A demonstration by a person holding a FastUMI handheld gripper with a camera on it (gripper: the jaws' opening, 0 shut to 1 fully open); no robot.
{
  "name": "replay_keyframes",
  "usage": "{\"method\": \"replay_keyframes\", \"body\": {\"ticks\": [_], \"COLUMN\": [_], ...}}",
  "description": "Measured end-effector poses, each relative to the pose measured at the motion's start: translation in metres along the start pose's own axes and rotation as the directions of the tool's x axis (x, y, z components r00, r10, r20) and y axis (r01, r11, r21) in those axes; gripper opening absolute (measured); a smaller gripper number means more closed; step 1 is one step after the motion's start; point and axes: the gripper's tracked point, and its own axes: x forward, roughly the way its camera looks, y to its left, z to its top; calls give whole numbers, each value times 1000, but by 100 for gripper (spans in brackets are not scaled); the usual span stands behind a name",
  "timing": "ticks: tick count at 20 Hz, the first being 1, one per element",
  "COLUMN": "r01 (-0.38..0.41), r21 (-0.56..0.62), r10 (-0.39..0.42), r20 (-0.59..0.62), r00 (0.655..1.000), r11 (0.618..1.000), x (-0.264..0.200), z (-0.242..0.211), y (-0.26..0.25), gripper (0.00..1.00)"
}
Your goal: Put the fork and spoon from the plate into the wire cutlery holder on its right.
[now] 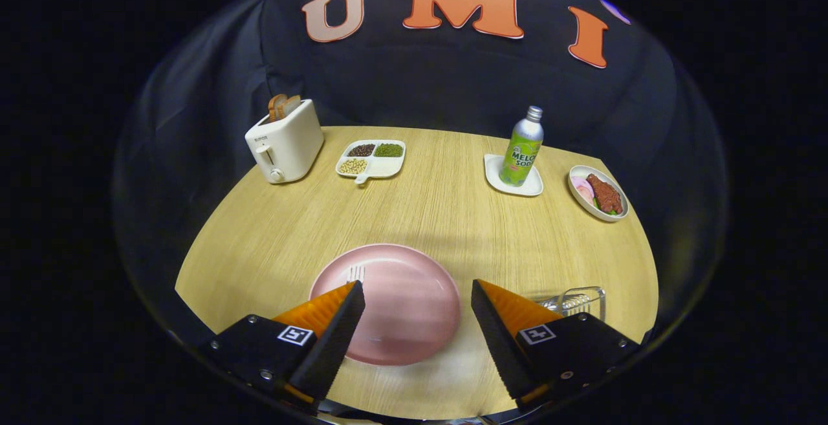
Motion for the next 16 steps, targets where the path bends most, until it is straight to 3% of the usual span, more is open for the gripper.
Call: {"method": "replay_keyframes", "body": {"ticks": [10, 16], "r01": [-4, -29], "r21": [-58, -84], "r10": [4, 20], "r20": [-8, -101], "r00": [1000, 995], "r11": [998, 996], "x": [30, 48], "z": [-33, -70], "y": [43, 69], "gripper": [100, 100]}}
